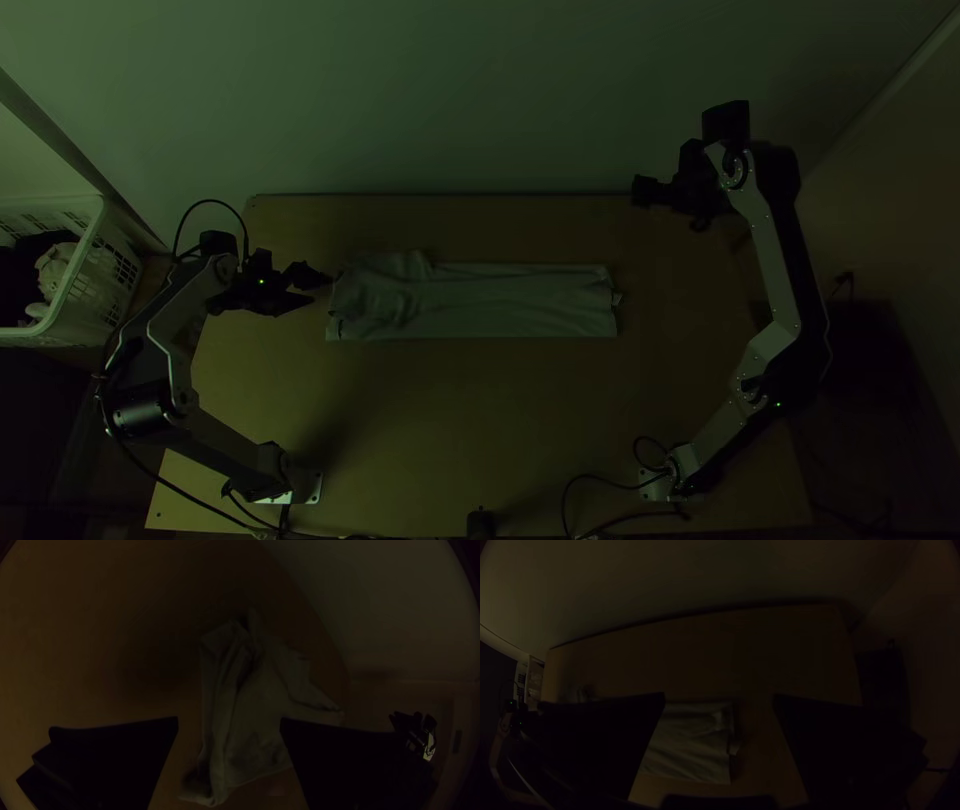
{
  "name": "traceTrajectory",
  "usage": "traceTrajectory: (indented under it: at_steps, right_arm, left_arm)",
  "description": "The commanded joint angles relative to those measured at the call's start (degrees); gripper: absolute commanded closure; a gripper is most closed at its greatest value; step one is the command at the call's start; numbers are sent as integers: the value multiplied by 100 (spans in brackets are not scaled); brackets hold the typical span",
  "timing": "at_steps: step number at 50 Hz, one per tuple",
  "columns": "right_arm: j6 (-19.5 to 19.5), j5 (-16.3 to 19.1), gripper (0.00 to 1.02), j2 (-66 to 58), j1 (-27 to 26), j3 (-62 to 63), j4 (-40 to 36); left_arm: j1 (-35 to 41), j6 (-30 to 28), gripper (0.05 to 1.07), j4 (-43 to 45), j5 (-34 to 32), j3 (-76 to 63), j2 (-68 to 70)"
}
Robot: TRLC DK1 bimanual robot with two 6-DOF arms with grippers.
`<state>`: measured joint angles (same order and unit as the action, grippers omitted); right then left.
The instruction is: Fold the t-shirt
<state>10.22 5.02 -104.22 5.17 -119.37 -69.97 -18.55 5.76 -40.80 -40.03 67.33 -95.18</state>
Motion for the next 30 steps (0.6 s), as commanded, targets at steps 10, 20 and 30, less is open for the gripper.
traceTrajectory:
  at_steps: [10, 20, 30]
  right_arm:
    - [-37, 35, 3, 500, 107, 687, -95]
    - [-2, 17, 3, 605, 248, 775, -86]
    - [-11, -27, 3, 623, 265, 819, -86]
  left_arm:
    - [-246, -567, 10, 116, -594, -458, -326]
    - [-237, -761, 10, 195, -699, -484, -766]
    - [-141, -796, 10, 212, -725, -466, -950]
